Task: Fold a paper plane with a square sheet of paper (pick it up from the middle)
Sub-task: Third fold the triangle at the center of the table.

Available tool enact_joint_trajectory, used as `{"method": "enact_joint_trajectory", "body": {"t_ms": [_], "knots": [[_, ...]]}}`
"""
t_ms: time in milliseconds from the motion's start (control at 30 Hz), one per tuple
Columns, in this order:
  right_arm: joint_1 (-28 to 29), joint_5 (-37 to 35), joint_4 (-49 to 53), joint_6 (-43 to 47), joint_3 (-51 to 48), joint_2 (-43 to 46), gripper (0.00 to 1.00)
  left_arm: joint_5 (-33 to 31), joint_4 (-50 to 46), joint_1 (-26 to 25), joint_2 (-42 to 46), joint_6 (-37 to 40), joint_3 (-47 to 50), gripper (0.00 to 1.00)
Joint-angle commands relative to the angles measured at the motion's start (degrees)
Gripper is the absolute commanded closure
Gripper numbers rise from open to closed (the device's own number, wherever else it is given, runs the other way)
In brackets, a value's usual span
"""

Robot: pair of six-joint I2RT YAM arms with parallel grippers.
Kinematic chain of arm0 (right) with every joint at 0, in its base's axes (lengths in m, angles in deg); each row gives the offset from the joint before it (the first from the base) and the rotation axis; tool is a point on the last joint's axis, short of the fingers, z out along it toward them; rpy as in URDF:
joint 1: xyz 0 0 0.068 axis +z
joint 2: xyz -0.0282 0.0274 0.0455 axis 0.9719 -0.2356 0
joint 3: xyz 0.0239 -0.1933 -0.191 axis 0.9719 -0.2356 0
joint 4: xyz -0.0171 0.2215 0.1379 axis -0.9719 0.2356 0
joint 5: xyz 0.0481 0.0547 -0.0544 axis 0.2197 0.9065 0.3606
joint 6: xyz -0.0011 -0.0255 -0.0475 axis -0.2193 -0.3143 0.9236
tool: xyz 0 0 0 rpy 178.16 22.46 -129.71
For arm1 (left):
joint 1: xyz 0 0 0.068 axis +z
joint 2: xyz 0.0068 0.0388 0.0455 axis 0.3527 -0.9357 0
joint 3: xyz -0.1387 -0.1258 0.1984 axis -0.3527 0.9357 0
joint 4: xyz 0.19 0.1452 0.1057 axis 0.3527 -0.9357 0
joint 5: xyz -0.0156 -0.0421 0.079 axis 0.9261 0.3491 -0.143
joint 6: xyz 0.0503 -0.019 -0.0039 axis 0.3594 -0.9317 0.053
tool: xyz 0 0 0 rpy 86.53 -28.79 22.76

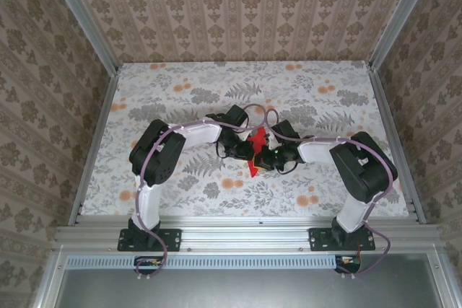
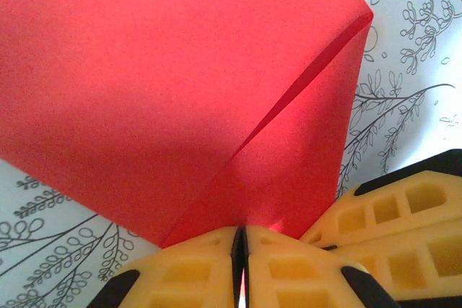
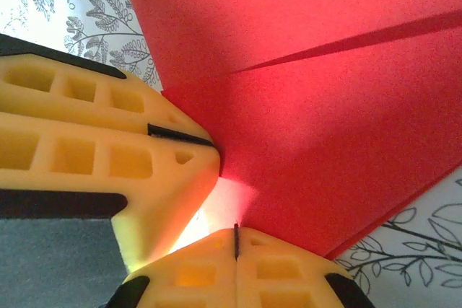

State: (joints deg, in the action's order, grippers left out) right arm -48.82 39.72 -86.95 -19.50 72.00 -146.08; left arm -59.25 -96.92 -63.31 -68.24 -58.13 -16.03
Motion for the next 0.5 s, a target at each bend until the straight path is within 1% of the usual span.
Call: {"method": "enact_joint_trajectory", "body": {"t_ms": [0, 467], "knots": [[0.40, 0.71, 1.29, 0.87, -0.68, -0.89, 0.93, -5.36, -5.64, 0.91, -4.07, 1.90, 2.39, 0.88], [1.80, 1.25, 5.13, 2.51, -5.79, 4.31, 0.94, -5.42, -6.19, 1.27, -4.32, 2.51, 2.23, 0.87]]}}
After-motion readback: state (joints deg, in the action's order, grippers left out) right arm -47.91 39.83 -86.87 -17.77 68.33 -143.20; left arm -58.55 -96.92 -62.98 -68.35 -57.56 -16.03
